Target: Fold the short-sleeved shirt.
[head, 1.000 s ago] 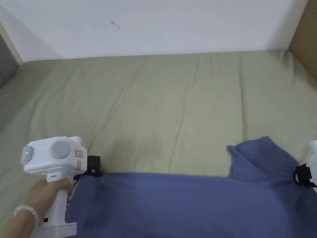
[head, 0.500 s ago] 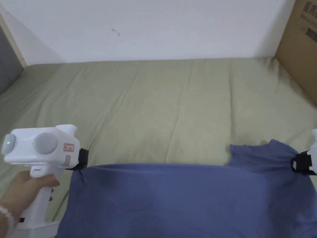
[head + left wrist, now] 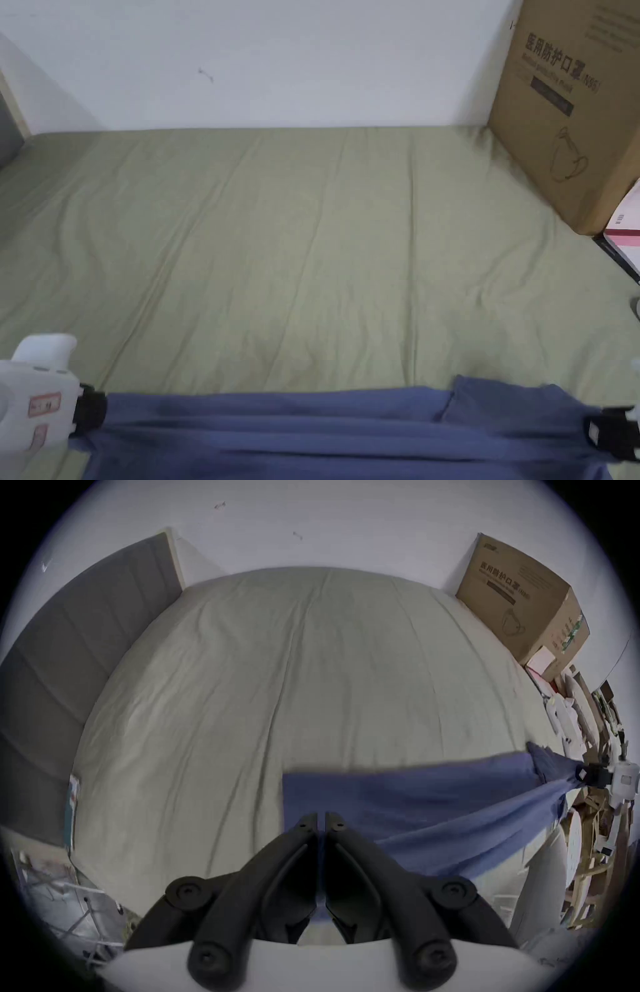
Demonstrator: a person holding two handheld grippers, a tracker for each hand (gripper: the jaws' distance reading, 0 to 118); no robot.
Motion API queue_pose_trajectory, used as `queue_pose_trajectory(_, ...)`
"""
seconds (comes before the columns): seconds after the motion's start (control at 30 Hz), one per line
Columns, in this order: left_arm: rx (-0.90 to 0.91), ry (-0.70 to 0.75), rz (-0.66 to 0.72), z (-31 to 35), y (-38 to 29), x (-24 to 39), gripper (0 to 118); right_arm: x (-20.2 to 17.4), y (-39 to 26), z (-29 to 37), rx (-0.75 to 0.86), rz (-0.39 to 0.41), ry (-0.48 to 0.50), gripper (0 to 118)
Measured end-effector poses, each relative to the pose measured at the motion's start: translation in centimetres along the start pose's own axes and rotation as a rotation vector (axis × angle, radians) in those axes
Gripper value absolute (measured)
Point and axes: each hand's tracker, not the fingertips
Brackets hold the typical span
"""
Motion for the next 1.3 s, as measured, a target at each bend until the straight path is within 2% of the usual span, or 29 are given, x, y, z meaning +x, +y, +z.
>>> queue_pose_trajectory(0.13,-0.041,-0.018,0.100,-1.0,-4.5,-1.2,2,0.5,-5.0,-1.8,-0.049,-0.032,-0.010,0)
queue_pose_trajectory(0.17,-0.049,-0.028,0.136,-1.4,-5.3,-1.4,5,0.5,-5.8,-2.4,-0.053,-0.038,-0.008,0)
queue_pose_trajectory(0.2,-0.051,-0.035,0.146,-1.7,-5.5,-1.5,15,0.5,-5.8,-2.8,-0.070,-0.054,-0.010,6)
queue_pose_trajectory(0.23,-0.046,-0.029,0.142,-1.8,-5.6,-1.5,33,-1.0,-6.0,-2.4,-0.075,-0.066,-0.012,22)
queue_pose_trajectory(0.27,-0.052,0.000,0.142,-1.8,-5.6,-1.3,63,-1.5,-5.9,-2.3,-0.066,-0.074,-0.042,52)
queue_pose_trajectory(0.3,-0.041,0.034,0.132,-1.5,-5.5,-1.2,80,-1.8,-5.6,-2.1,-0.060,-0.070,-0.054,70)
queue_pose_trajectory(0.33,-0.026,0.043,0.130,-1.1,-5.3,-1.2,88,-2.3,-5.4,-1.5,-0.043,-0.071,-0.063,78)
queue_pose_trajectory(0.37,-0.009,0.022,0.135,-0.6,-5.1,-1.3,88,-1.8,-4.8,-1.2,-0.013,-0.079,-0.068,79)
queue_pose_trajectory(0.47,0.046,-0.020,0.189,1.1,-4.2,-1.3,88,-3.3,-3.0,1.4,0.097,-0.082,-0.056,78)
queue_pose_trajectory(0.5,0.070,-0.036,0.206,1.5,-3.9,-1.3,84,-3.5,-2.3,2.0,0.134,-0.085,-0.039,74)
queue_pose_trajectory(0.53,0.080,-0.069,0.227,1.9,-3.7,-1.2,72,-4.3,-1.8,2.7,0.176,-0.089,-0.006,64)
queue_pose_trajectory(0.6,0.109,-0.126,0.262,2.3,-3.8,-1.3,0,-6.0,-0.8,3.4,0.242,-0.078,0.042,10)
queue_pose_trajectory(0.63,0.118,-0.163,0.264,2.3,-3.8,-1.2,0,-7.1,-0.4,2.7,0.265,-0.073,0.038,0)
queue_pose_trajectory(0.73,0.112,-0.142,0.269,2.0,-4.7,-1.0,0,-10.7,0.7,0.8,0.207,-0.021,0.018,0)
queue_pose_trajectory(0.87,0.104,-0.143,0.338,1.8,-6.2,-3.3,0,-15.5,0.7,-2.0,0.158,-0.006,0.155,0)
queue_pose_trajectory(0.9,0.120,-0.171,0.403,1.8,-6.6,-4.1,1,-16.2,0.4,-2.7,0.151,0.020,0.159,0)
queue_pose_trajectory(0.93,0.106,-0.211,0.449,1.8,-7.1,-5.0,8,-17.3,0.3,-3.1,0.142,0.044,0.154,0)
queue_pose_trajectory(1.0,0.130,-0.252,0.535,1.5,-7.9,-6.6,56,-18.3,0.4,-4.4,0.116,0.090,0.162,0)
queue_pose_trajectory(1.07,0.131,-0.187,0.538,1.1,-8.4,-7.6,101,-19.0,0.5,-5.3,0.080,0.092,0.221,0)
queue_pose_trajectory(1.1,0.124,-0.203,0.538,0.9,-8.5,-7.6,108,-19.3,0.6,-5.8,0.051,0.091,0.255,0)
queue_pose_trajectory(1.13,0.108,-0.224,0.546,0.5,-8.6,-7.8,109,-19.6,0.6,-6.2,0.030,0.086,0.277,0)
queue_pose_trajectory(1.3,0.051,-0.365,0.604,-3.2,-8.7,-7.0,109,-21.2,0.2,-6.9,0.004,0.126,0.235,0)
